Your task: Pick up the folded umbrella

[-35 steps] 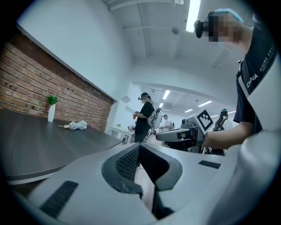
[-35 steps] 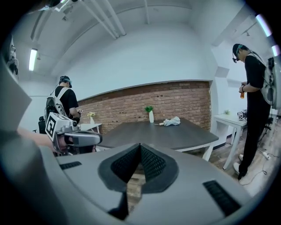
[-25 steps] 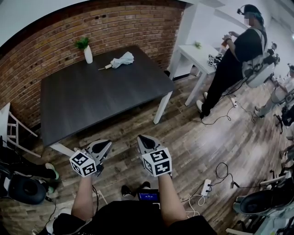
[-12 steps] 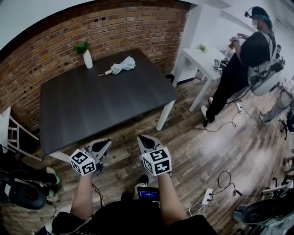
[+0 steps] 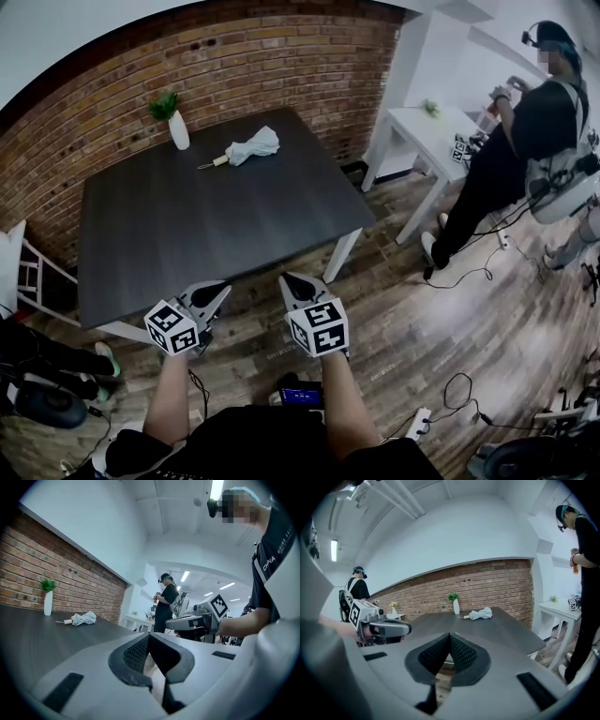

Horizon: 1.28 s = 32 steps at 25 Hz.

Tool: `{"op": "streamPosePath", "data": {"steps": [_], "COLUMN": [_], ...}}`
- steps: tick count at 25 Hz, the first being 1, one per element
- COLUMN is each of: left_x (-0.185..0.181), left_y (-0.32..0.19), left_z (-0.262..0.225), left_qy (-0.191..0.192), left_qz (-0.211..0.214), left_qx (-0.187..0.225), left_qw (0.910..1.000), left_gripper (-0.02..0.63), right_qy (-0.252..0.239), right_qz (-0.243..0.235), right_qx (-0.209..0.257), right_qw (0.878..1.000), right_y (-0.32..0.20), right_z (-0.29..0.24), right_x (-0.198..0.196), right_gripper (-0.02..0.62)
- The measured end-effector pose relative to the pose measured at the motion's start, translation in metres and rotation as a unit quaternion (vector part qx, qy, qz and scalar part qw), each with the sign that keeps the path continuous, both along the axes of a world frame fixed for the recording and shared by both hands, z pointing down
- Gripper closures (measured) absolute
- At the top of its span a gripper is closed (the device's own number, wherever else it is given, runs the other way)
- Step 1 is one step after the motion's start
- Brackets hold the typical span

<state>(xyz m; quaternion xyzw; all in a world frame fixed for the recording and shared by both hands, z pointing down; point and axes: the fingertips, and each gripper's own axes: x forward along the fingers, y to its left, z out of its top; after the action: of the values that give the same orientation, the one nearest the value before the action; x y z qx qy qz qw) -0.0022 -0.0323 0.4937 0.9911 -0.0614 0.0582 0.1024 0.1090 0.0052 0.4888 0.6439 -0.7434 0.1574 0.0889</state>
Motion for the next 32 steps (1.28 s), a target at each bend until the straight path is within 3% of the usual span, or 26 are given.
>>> {"op": "streamPosePath", "data": {"steps": [8,14,25,32], "left_x": [0.018,0.02,0.084,0.108], "left_y": [-0.022,-0.047,-0.141,-0.217], "left_z": [0.006,0.012,0.009,-0.003], "left_qy": [-0.039,-0.044,-0.01,0.001], "left_qz": [-0.023,-0.03,-0.002,0.013], "left_qx": [0.013,0.002,-0.002,0.001], "left_qw": [0.9989,0.9986,0.9999,0.9999], "left_gripper": [0.604,0.604,0.604,0.604], "right_qy": [-0.014,-0.03,-0.012,-0.012], "right_qz": [-0.023,-0.034,0.021,0.019], "right_qx": [-0.002,-0.003,0.029,0.027], "right_qw": [1.0,0.999,0.999,0.999], "right_y": [-0.033,-0.062,-0.146,-0.222], "right_z": [0.008,0.013,-0.004,-0.014], "right_x": [0.021,0.021,0.091,0.101], "right_gripper": [0.588,0.588,0.588,0.588]}}
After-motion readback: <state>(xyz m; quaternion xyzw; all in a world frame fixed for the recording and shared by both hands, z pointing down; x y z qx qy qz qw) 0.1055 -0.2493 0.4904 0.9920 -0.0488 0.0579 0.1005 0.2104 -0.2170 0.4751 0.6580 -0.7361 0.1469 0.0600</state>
